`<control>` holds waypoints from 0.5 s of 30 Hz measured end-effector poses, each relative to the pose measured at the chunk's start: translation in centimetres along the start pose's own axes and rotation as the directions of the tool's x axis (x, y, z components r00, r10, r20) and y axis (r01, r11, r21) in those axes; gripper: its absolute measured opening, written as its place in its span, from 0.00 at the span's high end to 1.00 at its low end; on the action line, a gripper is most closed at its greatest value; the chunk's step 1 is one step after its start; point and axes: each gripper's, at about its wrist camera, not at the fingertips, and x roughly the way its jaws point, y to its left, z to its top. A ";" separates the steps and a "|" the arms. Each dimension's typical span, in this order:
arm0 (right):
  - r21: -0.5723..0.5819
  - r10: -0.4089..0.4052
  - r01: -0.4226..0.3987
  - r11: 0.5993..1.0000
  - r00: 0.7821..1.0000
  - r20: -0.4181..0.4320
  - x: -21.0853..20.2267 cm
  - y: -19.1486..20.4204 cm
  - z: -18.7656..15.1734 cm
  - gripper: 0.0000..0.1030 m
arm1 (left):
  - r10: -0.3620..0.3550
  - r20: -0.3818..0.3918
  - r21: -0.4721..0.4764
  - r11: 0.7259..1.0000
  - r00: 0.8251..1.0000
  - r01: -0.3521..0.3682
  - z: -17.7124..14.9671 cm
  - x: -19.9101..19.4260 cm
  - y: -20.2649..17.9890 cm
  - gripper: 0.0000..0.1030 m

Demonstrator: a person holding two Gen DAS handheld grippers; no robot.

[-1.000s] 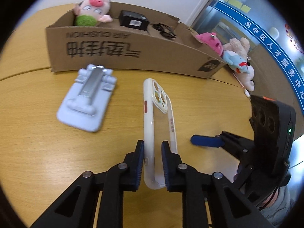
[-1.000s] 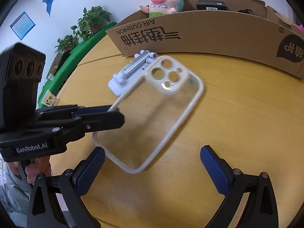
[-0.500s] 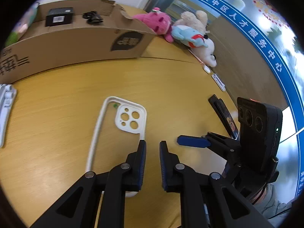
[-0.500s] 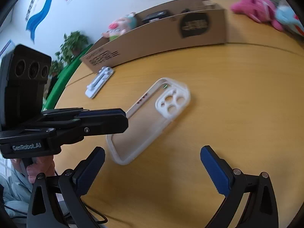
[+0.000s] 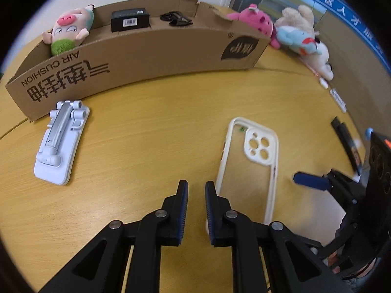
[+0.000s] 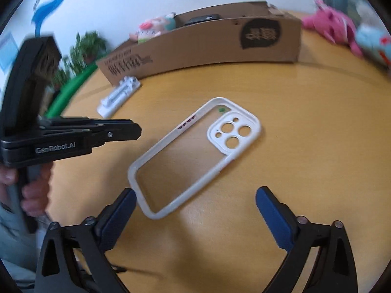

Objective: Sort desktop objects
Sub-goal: 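Lift the phone case with the left gripper and carry it over the box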

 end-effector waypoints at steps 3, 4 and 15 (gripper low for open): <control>-0.051 -0.080 0.080 0.995 0.997 0.000 0.8 1.0 0.3 0.28 | -0.030 -0.010 0.035 0.999 0.999 0.030 -0.4 0.2 -0.7 0.87; -0.067 -0.102 0.102 0.993 0.995 0.001 0.9 1.2 0.5 0.35 | -0.037 -0.011 0.047 0.998 0.999 0.037 -0.5 0.2 -1.0 0.87; -0.073 -0.113 0.114 0.991 0.993 0.015 0.5 0.5 1.0 0.75 | -0.059 -0.040 0.052 0.997 0.998 0.061 -0.9 1.6 -1.1 0.94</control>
